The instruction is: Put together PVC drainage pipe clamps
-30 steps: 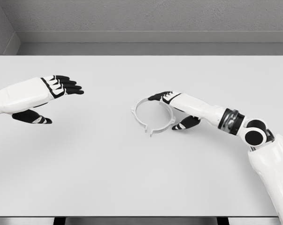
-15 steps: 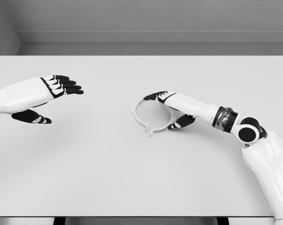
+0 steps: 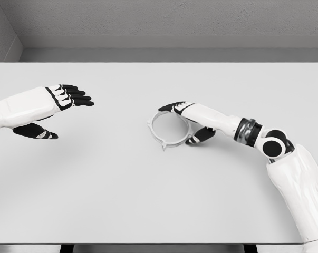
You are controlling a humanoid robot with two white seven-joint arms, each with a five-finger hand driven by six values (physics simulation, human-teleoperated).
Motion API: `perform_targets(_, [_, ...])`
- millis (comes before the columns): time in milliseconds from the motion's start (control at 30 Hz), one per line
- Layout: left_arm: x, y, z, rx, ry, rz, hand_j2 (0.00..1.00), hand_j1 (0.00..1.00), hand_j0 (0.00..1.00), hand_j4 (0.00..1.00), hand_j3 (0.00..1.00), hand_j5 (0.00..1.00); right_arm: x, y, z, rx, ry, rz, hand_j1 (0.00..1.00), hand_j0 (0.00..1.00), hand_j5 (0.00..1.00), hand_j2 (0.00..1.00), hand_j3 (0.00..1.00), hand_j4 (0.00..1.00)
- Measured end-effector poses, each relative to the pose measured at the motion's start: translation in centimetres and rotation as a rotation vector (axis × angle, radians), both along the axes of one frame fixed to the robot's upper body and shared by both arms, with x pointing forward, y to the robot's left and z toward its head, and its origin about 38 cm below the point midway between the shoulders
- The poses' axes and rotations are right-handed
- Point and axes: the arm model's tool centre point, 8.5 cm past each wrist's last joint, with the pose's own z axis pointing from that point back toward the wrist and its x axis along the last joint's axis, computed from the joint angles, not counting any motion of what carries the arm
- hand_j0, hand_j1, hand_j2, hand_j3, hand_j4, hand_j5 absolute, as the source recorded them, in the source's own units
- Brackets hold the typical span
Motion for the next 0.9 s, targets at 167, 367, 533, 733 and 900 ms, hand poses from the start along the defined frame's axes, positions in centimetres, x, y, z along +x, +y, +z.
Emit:
perform_targets(167, [0.0,0.0,0.0,0.001,0.000,0.000,1.00,1.00,1.00,1.00,1.00,1.00,0.3,0.0,0.0,0.002,0.005,-0.005,1.00,1.00,1.00,1.00,1.00,1.00])
perform_targets(367, [0.0,0.1,0.1,0.002,-0.001,0.001,1.00,1.00,1.00,1.00,1.00,1.00,0.7,0.1,0.1,0.005,0.005,-0.008,1.00,1.00,1.00,1.00,1.00,1.00])
perform_targets(533, [0.0,0.1,0.1,0.002,-0.002,0.002,1.00,1.00,1.00,1.00,1.00,1.00,0.7,0.1,0.1,0.006,0.007,-0.009,1.00,1.00,1.00,1.00,1.00,1.00])
perform_targets(733, [0.1,0.3,0.1,-0.004,-0.002,0.009,1.00,1.00,1.00,1.00,1.00,1.00,1.0,0.2,0.4,0.007,0.002,-0.009,1.00,1.00,1.00,1.00,1.00,1.00])
perform_targets(900, [0.2,0.1,-0.2,-0.023,0.001,0.009,1.00,1.00,1.00,1.00,1.00,1.00,1.1,0.4,0.6,0.015,-0.002,-0.009,1.00,1.00,1.00,1.00,1.00,1.00])
